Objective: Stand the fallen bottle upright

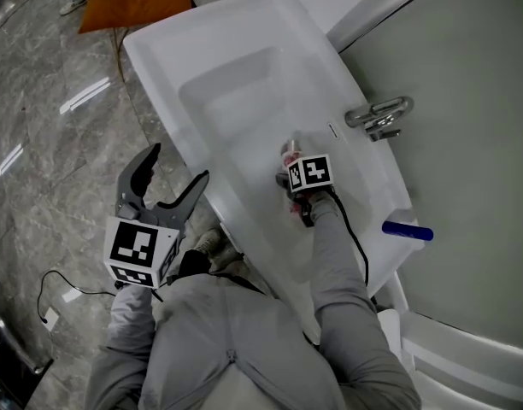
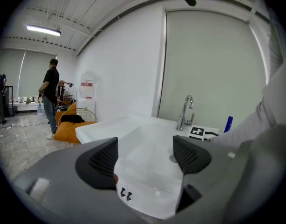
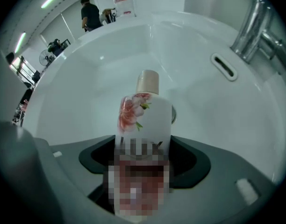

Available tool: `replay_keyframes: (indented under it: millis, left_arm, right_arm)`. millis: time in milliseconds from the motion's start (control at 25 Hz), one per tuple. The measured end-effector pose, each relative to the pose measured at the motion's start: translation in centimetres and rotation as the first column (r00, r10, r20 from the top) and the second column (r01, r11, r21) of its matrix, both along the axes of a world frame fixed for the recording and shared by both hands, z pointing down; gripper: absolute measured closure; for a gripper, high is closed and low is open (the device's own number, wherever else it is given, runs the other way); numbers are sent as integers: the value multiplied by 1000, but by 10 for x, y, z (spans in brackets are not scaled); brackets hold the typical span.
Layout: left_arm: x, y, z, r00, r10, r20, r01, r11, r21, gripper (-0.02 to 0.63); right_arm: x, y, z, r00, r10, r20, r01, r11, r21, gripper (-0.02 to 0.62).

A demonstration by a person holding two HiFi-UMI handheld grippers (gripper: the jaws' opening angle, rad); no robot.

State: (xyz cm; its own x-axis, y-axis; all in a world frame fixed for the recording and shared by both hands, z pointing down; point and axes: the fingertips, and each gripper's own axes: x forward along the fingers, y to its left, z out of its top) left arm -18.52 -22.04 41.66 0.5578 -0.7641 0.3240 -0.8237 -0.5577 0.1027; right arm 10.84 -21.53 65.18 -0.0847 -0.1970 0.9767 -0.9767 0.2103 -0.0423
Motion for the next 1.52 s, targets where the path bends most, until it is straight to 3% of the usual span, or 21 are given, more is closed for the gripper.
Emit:
replay_keyframes:
  millis: [240, 440, 800, 1000, 1240, 1400, 1520]
  left_arm:
    - [25, 5, -11, 997, 77, -16, -77, 997, 7, 186]
    - [59, 10, -29, 987, 159, -30, -157, 986, 62, 186]
    - [126, 25, -41, 949, 314, -33, -310, 947, 90, 186]
    - [176, 40, -49, 904, 426, -29, -421, 900, 114, 186]
    - [229, 64, -55, 849, 528, -16, -522, 844, 125, 186]
    - [258, 81, -57, 805, 593, 6, -588, 798, 129, 186]
    - [275, 89, -59, 782, 623, 24, -620, 773, 131, 186]
  right_arm:
    - [10, 1, -53, 996, 72, 58, -81, 983, 166, 261]
    - [30, 9, -111, 986, 139, 95, -162, 930, 330, 261]
    - [83, 53, -226, 949, 269, 164, -312, 732, 605, 261]
    - [128, 103, -263, 913, 376, 161, -376, 616, 692, 259]
    - [180, 165, -274, 840, 513, 176, -454, 485, 748, 259]
    - [210, 209, -265, 762, 618, 195, -508, 382, 772, 259]
    - [226, 232, -251, 711, 672, 209, -537, 326, 778, 259]
